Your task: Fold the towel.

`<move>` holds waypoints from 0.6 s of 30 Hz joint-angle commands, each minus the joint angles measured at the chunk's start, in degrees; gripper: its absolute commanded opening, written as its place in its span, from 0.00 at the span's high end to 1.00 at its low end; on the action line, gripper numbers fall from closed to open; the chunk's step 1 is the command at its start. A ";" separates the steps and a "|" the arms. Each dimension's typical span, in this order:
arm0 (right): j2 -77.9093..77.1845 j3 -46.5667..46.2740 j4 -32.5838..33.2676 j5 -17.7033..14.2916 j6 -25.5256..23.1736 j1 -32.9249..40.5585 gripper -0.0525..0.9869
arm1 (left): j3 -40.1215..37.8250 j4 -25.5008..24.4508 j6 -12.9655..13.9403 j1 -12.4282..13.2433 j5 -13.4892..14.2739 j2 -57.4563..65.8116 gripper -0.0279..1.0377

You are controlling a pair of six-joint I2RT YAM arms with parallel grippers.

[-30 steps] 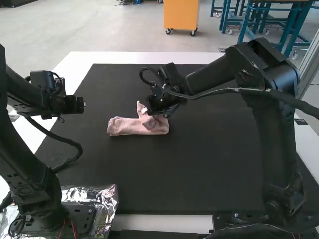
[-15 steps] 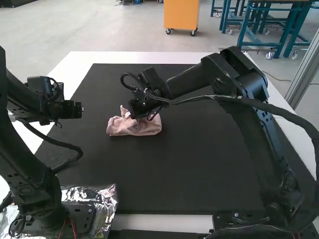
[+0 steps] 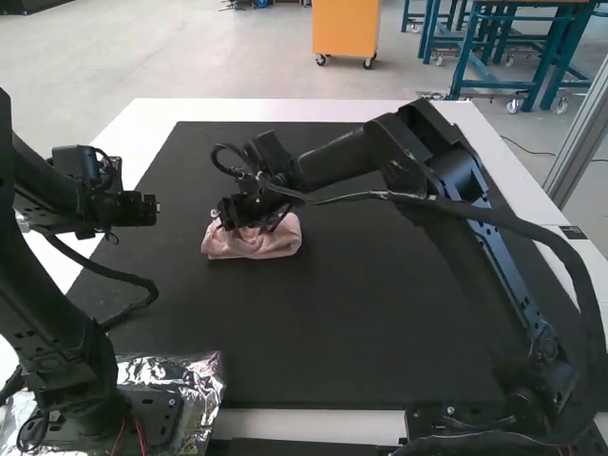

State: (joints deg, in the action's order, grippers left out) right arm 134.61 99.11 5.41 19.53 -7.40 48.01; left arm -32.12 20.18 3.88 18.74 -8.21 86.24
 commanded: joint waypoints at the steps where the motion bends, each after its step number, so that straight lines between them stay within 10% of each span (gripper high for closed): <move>1: -2.51 3.90 1.53 1.13 1.42 1.12 0.12 | 1.27 0.38 0.78 0.42 -0.76 -1.42 0.06; 13: -11.21 6.36 7.16 2.53 1.86 -3.36 0.14 | 1.44 -0.50 0.78 0.15 -0.67 -2.56 0.06; 17: -11.82 1.00 4.08 5.96 2.83 -6.70 0.93 | 1.44 -0.50 0.60 -0.90 -0.58 -3.62 0.06; 18: -11.82 -0.50 1.80 5.78 3.09 -7.14 0.97 | 1.44 -0.50 0.60 -1.25 -0.58 -3.71 0.06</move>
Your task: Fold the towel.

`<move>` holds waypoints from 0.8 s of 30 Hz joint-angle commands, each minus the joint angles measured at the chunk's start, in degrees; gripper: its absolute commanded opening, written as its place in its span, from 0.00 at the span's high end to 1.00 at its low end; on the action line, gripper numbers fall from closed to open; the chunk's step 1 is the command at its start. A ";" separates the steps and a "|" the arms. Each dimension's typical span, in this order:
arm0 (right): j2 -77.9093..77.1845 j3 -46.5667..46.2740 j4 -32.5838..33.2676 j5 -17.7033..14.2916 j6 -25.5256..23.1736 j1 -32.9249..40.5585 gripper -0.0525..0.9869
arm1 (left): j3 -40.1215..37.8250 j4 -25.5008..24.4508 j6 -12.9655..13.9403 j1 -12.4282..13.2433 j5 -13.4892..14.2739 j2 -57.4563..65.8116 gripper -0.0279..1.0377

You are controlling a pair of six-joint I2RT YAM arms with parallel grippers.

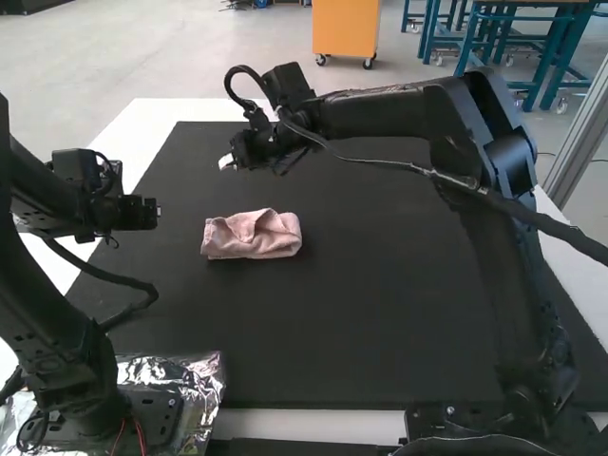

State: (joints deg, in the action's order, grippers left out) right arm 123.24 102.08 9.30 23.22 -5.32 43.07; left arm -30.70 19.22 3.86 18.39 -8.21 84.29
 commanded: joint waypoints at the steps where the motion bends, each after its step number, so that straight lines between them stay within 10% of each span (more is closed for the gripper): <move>1: -0.46 -4.96 -3.94 2.00 1.19 -2.38 0.97 | 0.02 0.55 0.62 -1.17 -0.49 -1.85 0.06; 24: 6.13 -20.61 -27.49 2.18 0.40 -2.02 0.97 | -0.50 0.29 0.62 -1.69 -0.49 -2.47 0.06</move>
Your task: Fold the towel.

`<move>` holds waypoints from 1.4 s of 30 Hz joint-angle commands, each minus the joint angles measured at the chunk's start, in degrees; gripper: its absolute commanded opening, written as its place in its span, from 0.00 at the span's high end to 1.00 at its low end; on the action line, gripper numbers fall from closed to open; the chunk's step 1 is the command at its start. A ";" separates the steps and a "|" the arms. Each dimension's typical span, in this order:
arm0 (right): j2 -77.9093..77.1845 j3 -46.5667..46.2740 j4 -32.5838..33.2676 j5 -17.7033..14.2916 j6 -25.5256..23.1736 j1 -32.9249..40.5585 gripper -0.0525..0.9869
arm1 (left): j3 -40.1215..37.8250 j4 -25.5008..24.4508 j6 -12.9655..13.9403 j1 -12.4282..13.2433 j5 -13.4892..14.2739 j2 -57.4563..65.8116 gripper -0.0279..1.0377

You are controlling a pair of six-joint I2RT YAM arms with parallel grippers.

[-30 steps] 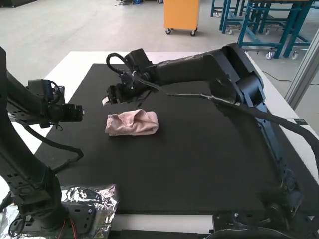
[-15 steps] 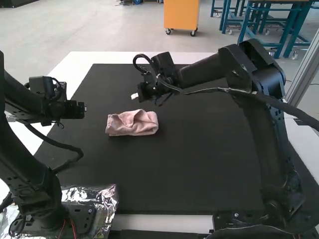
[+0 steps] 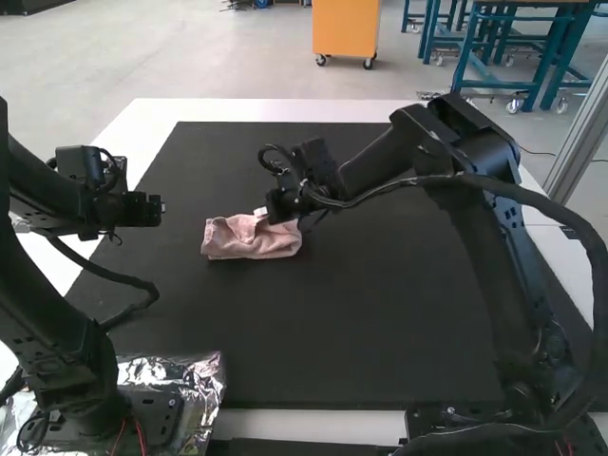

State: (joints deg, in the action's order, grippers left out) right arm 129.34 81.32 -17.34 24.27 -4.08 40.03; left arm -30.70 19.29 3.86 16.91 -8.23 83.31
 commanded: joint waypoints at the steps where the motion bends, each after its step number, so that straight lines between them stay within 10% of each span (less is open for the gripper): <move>1: 0.39 0.16 -1.20 1.13 -0.93 1.28 0.97 | -0.50 0.22 0.62 -0.21 -0.47 -1.48 0.06; 26: 8.83 0.33 -15.09 1.04 -8.40 6.38 0.97 | -0.68 -0.74 -0.34 -1.44 -0.74 -6.05 0.06; 33: 0.04 3.67 -9.46 1.13 -10.78 5.23 0.97 | -5.07 -5.40 -1.48 -1.53 -1.00 -7.46 0.06; 42: -14.38 7.63 3.19 -0.19 -9.20 1.28 0.09 | -13.25 -12.70 -3.59 -5.83 -0.82 -11.24 0.06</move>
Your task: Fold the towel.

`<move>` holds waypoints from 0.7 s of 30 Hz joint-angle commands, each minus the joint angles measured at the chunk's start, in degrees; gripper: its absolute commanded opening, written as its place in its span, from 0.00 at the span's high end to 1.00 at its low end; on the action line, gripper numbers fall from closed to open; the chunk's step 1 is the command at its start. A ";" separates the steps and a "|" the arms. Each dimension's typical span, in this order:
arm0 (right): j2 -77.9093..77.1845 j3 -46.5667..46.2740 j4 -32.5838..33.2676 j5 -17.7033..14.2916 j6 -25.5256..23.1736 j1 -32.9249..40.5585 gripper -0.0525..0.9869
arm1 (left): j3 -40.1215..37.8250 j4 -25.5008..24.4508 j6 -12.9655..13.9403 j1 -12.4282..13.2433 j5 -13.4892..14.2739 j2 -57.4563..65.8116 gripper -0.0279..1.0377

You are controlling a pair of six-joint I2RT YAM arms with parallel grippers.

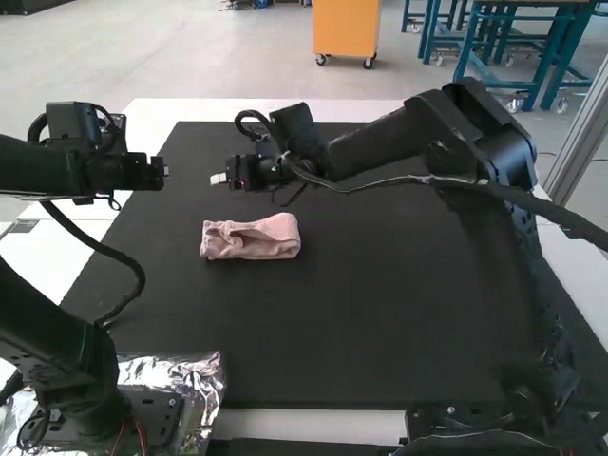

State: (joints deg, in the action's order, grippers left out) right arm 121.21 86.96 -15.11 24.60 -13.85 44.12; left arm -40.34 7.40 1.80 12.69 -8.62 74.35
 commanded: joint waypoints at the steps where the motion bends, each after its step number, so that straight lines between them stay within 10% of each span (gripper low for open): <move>1: -8.09 1.99 1.58 -0.96 0.75 -3.78 0.07 | -4.58 -1.60 -1.63 -2.40 -0.43 -2.80 0.06; 14: -39.65 -7.42 7.56 -8.08 2.68 -16.70 0.07 | -15.21 -11.79 -3.03 -13.13 4.05 -11.94 0.06; 21: -59.95 -18.84 9.75 -8.16 2.16 -24.87 0.07 | -15.21 -16.10 -6.20 -12.95 4.14 -19.59 0.06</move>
State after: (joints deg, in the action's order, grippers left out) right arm 67.40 71.24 -5.67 17.45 -11.94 21.76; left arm -54.30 -8.49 -2.50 -0.64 -5.34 58.08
